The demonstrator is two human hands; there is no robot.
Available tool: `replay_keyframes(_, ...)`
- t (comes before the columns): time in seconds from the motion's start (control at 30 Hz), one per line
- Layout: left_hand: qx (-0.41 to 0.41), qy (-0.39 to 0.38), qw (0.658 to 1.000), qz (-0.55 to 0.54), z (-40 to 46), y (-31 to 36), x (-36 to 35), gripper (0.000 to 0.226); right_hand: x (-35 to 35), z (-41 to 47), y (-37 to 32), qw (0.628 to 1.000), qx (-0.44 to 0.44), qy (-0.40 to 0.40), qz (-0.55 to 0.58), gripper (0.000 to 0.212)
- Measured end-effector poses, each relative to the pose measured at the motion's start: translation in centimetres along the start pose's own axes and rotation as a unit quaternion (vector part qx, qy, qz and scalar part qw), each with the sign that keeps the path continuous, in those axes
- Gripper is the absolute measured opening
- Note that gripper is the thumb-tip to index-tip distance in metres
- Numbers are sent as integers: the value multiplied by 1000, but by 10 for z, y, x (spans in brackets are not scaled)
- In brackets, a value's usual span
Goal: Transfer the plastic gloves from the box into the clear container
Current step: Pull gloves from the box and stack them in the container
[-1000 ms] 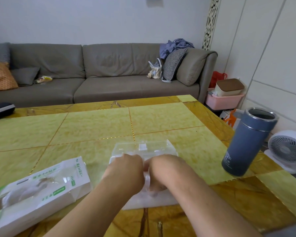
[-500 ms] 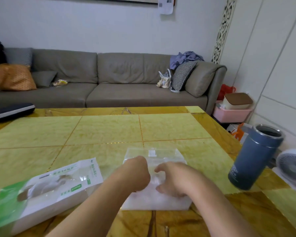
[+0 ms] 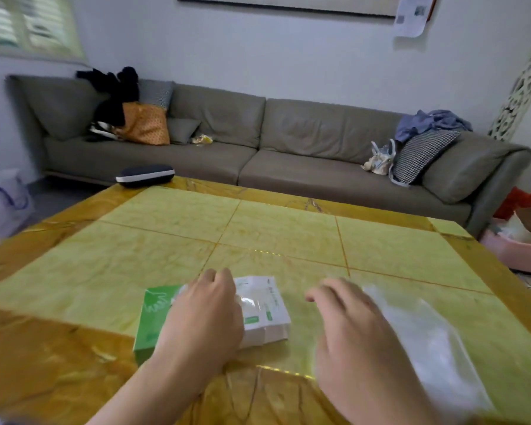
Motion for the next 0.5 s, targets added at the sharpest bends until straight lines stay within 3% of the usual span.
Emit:
replay_keyframes(0.07,29,16,999,23,1,-26,2,10,-27,0,-35,995,82,-57,30,67)
replay_keyframes(0.17,60,22,997,47,6,-51,5,29,-58,3,-61,982,61,-163,71,74)
replay_keyframes(0.3,71,-10,997,16,17,-74,0,17,-80,9,-65,981,63,-180,44,66)
replay_keyframes(0.4,51,58,992,-101,24,-75,6,17,-89,10,-60,980,76,-177,43,64)
replay_keyframes(0.5,55,179,934,-305,25,-69,35,17,-95,11,-58,982,83,-159,53,68)
Point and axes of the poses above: each hand's wrist, its own z-axis towards the middle knuckle, its own x-axis out of the back of the hand, y = z × x, the point moved 3 cm from there along z, towards the middle knuckle, and after that the axes turned 9 degrees about -x, right-handed, at the moved point
